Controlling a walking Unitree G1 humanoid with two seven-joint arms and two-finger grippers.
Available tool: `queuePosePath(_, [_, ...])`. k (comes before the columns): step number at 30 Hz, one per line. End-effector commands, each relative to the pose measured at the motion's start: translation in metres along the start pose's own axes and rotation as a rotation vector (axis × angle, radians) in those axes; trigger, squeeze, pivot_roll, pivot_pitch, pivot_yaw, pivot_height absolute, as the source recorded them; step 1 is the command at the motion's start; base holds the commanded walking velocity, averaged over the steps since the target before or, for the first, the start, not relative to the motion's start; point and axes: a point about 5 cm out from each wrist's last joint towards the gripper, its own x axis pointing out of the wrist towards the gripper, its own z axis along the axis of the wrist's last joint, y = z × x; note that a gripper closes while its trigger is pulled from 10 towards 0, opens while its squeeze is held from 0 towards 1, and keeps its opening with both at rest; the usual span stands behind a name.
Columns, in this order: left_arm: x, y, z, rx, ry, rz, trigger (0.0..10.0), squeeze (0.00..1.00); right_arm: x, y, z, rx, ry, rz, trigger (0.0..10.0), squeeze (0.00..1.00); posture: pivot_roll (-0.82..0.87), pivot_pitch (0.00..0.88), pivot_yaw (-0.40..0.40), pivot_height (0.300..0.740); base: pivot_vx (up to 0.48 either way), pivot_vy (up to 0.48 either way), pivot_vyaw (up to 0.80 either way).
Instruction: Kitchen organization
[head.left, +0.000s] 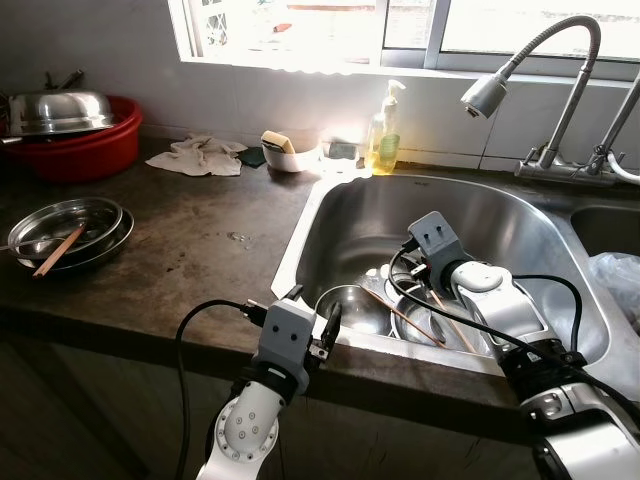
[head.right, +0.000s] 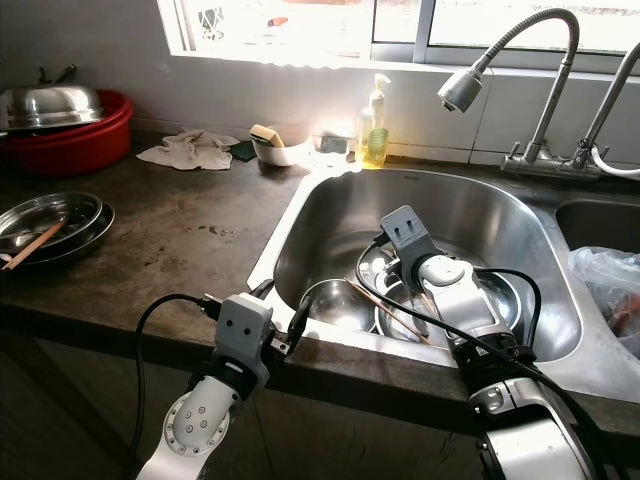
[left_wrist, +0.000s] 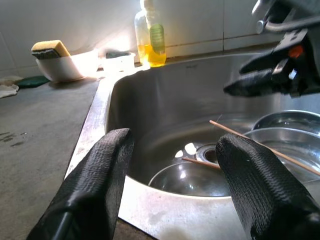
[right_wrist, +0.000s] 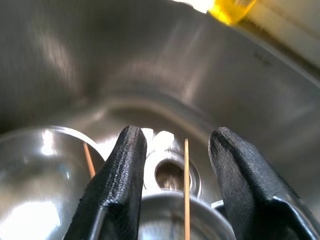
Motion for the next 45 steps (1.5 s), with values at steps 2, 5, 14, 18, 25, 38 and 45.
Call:
queuePosePath(2, [0.0, 0.001, 0.002, 0.004, -0.005, 0.003, 10.0, 0.0, -0.019, -0.004, 0.017, 0.08, -0.181, -0.107, 10.0, 0.0, 0.19, 0.0, -0.053, 0.74, 0.0, 0.0, 0.0])
queuePosePath(5, [0.0, 0.001, 0.002, 0.002, -0.005, 0.003, 10.0, 0.0, -0.031, 0.0, 0.023, 0.127, -0.275, -0.133, 10.0, 0.0, 0.19, 0.0, -0.049, 0.74, 0.0, 0.0, 0.0])
queuePosePath(14, [0.0, 0.001, 0.001, 0.003, 0.002, -0.008, 10.0, 0.0, -0.087, 0.015, 0.03, 0.226, -0.488, -0.239, 10.0, 0.0, 0.17, 0.0, -0.036, 0.74, 0.0, 0.0, 0.0])
queuePosePath(18, [0.0, 0.0, 0.002, 0.009, -0.002, -0.011, 10.0, 0.0, -0.103, 0.027, 0.014, 0.273, -0.473, -0.264, 10.0, 0.0, 0.16, 0.0, -0.036, 0.74, 0.0, 0.0, 0.0])
queuePosePath(25, [-0.004, 0.0, 0.004, 0.004, -0.01, -0.006, 10.0, 0.0, -0.129, 0.041, 0.003, 0.352, -0.475, -0.284, 10.0, 0.0, 0.16, 0.0, -0.031, 0.74, 0.0, 0.0, 0.0])
queuePosePath(38, [-0.006, -0.002, 0.003, 0.001, 0.0, -0.017, 10.0, 0.0, -0.126, 0.04, 0.003, 0.37, -0.46, -0.312, 10.0, 0.0, 0.16, 0.0, -0.028, 0.74, -0.019, 0.0, 0.0])
queuePosePath(45, [-0.008, -0.003, 0.001, 0.006, 0.01, -0.02, 10.0, 0.0, -0.124, 0.045, 0.006, 0.379, -0.459, -0.294, 10.0, 0.0, 0.17, 0.0, -0.026, 0.74, -0.264, 0.0, 0.0])
